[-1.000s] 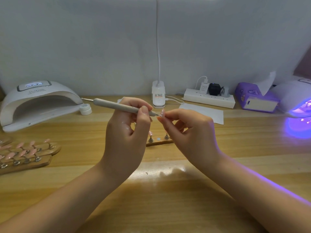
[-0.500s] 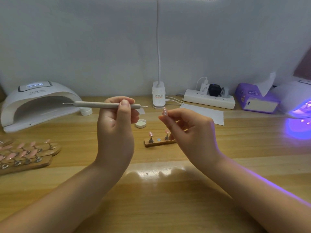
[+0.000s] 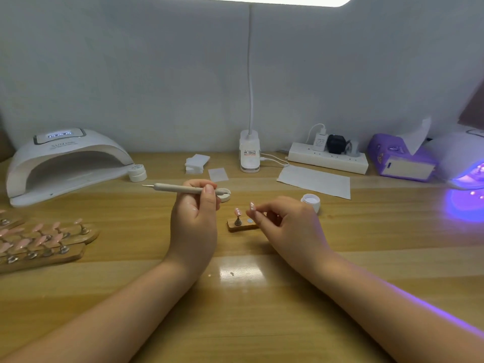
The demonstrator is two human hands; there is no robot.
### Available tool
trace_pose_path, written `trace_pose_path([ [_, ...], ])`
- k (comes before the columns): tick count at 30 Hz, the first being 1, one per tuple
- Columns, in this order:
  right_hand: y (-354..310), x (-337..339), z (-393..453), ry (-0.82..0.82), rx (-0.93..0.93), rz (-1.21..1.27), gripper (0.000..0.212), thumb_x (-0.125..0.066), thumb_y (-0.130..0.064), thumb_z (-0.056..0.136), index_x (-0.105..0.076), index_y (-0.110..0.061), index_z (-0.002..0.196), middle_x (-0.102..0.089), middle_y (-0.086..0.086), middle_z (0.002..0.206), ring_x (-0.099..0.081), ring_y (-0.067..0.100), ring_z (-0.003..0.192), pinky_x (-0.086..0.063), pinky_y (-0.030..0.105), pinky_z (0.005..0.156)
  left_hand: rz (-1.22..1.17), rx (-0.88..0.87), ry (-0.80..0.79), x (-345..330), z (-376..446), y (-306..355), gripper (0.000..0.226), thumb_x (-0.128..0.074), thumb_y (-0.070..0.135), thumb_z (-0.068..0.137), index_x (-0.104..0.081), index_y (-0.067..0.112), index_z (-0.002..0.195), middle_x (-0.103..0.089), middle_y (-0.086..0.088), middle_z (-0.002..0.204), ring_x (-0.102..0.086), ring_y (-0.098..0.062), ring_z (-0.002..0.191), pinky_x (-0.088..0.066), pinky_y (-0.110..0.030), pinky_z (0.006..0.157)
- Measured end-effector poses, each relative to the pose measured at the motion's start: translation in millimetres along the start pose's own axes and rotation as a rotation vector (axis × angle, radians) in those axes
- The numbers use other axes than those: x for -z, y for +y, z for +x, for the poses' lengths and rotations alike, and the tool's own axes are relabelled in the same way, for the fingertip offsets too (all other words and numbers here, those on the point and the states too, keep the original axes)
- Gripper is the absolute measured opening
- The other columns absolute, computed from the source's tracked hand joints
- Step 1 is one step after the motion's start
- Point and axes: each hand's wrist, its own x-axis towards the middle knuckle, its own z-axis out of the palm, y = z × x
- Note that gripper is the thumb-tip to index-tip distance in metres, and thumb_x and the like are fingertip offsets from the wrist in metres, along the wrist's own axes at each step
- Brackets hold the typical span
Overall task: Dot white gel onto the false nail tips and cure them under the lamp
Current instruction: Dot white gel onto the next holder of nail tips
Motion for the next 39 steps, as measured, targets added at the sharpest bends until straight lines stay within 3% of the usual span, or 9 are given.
trace_pose_path([
  [9, 4, -7, 4, -0.114, -0.086, -0.191, 0.020, -0.059, -0.038, 0.091, -0.076, -0.029, 0.098, -0.072, -0.007, 0.083, -0.062, 0.014, 0.079, -0.050, 0.034, 0.064, 0.019, 0.023, -0.021, 1, -2, 1, 0.016, -0.046, 0.017, 0.101, -0.055, 0.026, 0.091, -0.063, 0.001, 0.085, -0.061, -0.014, 0.083, -0.051, -0.032, 0.079],
  [20, 4, -5, 3, -0.166, -0.038, -0.372, 0.029, -0.052, -0.044, 0.094, -0.072, -0.030, 0.109, -0.070, -0.005, 0.113, -0.061, 0.015, 0.109, -0.051, 0.028, 0.077, 0.008, 0.034, -0.013, 1, -1, -2, 0.018, -0.046, 0.017, 0.101, -0.056, 0.026, 0.090, -0.061, 0.005, 0.081, -0.058, -0.005, 0.076, -0.049, -0.026, 0.074],
  [25, -4, 8, 3, -0.168, -0.032, -0.410, 0.031, -0.052, -0.043, 0.092, -0.075, -0.022, 0.092, -0.073, -0.007, 0.093, -0.065, 0.013, 0.081, -0.054, 0.031, 0.067, -0.005, 0.035, -0.010, 2, 0, -3, 0.019, -0.046, 0.017, 0.101, -0.057, 0.027, 0.089, -0.061, 0.007, 0.078, -0.058, -0.005, 0.075, -0.050, -0.027, 0.074],
  [28, -3, 27, 11, 0.022, -0.034, -0.346, 0.031, -0.056, -0.038, 0.088, -0.071, -0.017, 0.070, -0.066, -0.003, 0.064, -0.059, 0.016, 0.061, -0.051, 0.032, 0.057, -0.009, 0.042, -0.015, 2, 0, -4, 0.019, -0.046, 0.017, 0.101, -0.057, 0.027, 0.089, -0.060, 0.006, 0.079, -0.058, -0.006, 0.075, -0.049, -0.027, 0.074],
  [30, 9, 43, 22, 0.216, -0.120, -0.261, 0.025, -0.058, -0.034, 0.084, -0.067, -0.018, 0.067, -0.061, -0.007, 0.058, -0.058, 0.018, 0.059, -0.046, 0.029, 0.054, -0.014, 0.047, -0.020, 2, 0, -3, 0.019, -0.046, 0.017, 0.101, -0.057, 0.026, 0.089, -0.060, 0.005, 0.079, -0.057, -0.006, 0.075, -0.049, -0.026, 0.074],
  [32, 28, 57, 33, 0.284, -0.243, -0.143, 0.014, -0.061, -0.034, 0.082, -0.064, -0.023, 0.090, -0.063, -0.012, 0.072, -0.061, 0.013, 0.071, -0.050, 0.031, 0.063, -0.015, 0.048, -0.023, 3, 0, -3, 0.019, -0.045, 0.017, 0.101, -0.057, 0.026, 0.089, -0.060, 0.005, 0.080, -0.057, -0.005, 0.075, -0.049, -0.025, 0.073],
  [35, 62, 71, 37, 0.062, -0.389, -0.002, 0.071, -0.070, -0.033, 0.080, -0.031, -0.030, 0.140, -0.054, -0.012, 0.117, -0.052, 0.013, 0.106, -0.046, 0.036, 0.090, -0.007, 0.044, -0.021, 3, -1, -3, 0.019, -0.045, 0.017, 0.101, -0.057, 0.026, 0.089, -0.060, 0.006, 0.079, -0.057, -0.004, 0.074, -0.050, -0.023, 0.072],
  [37, 77, 74, 33, -0.095, -0.415, 0.021, 0.092, -0.076, -0.035, 0.077, -0.017, -0.034, 0.147, -0.046, -0.012, 0.127, -0.045, 0.012, 0.116, -0.042, 0.036, 0.098, 0.001, 0.042, -0.018, 3, 0, -2, 0.019, -0.046, 0.016, 0.101, -0.058, 0.025, 0.088, -0.060, 0.008, 0.078, -0.057, -0.003, 0.073, -0.050, -0.022, 0.071],
  [39, 88, 76, 28, -0.215, -0.431, 0.036, 0.095, -0.079, -0.042, 0.072, -0.022, -0.032, 0.147, -0.052, -0.014, 0.124, -0.047, 0.010, 0.117, -0.040, 0.032, 0.097, 0.010, 0.045, -0.021, 3, 0, -2, 0.019, -0.046, 0.016, 0.100, -0.058, 0.025, 0.088, -0.059, 0.006, 0.077, -0.057, -0.003, 0.073, -0.051, -0.024, 0.073],
])
